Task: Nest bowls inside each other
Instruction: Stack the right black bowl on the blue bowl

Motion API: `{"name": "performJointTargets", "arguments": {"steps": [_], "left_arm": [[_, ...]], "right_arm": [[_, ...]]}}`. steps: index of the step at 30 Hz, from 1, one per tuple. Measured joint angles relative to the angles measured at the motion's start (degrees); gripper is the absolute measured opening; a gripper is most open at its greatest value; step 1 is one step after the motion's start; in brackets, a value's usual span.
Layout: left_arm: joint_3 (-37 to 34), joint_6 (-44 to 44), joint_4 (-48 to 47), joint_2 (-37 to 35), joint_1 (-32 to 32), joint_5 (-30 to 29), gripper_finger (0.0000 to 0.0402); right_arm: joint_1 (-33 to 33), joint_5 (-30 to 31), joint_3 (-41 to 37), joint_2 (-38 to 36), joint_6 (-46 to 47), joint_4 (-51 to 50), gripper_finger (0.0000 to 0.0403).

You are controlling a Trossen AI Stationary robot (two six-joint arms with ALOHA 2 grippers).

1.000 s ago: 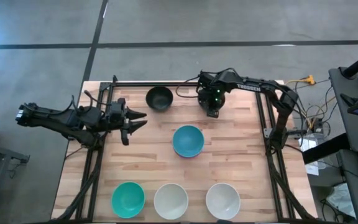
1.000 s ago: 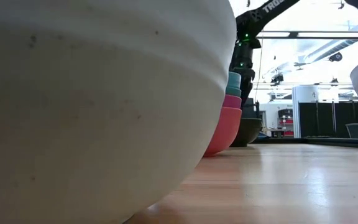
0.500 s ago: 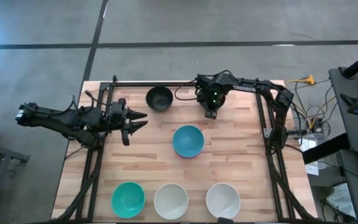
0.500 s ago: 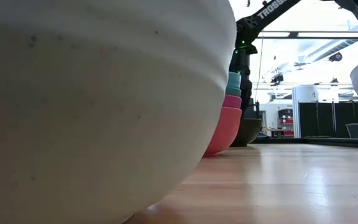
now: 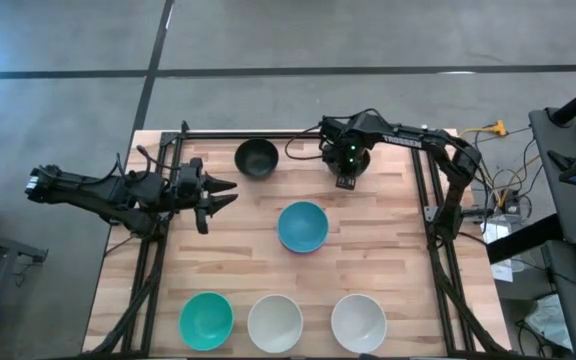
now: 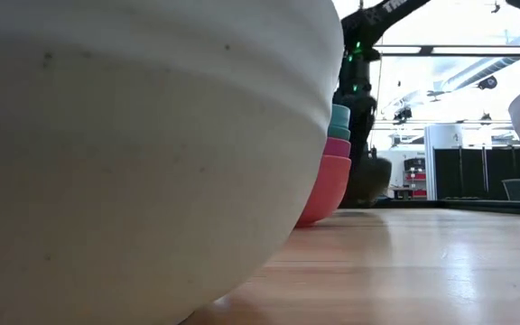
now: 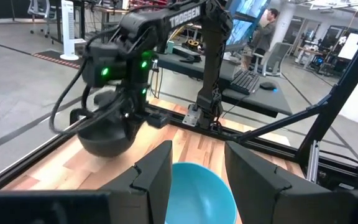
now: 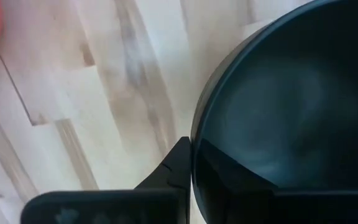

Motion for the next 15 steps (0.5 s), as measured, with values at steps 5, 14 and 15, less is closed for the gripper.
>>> {"name": "performJointTargets", "arguments": {"steps": [5,14,15], "left_arm": [[0.0,0.0,0.02,0.0,0.0,0.02,0.0132],[0.0,0.07,0.02,0.0,0.0,0.02,0.0132],[0.0,0.13,0.02,0.0,0.0,0.02,0.0132]], "right_arm": [[0.27,3.01,3.07,-5.61,-0.01,-3.19,0.0012],[0.62,6.66,13.27,-14.54,3.96,-9.34,0.0012],[0.82,6.67,14.39,-15.05,4.65,-9.9,0.0012]]}}
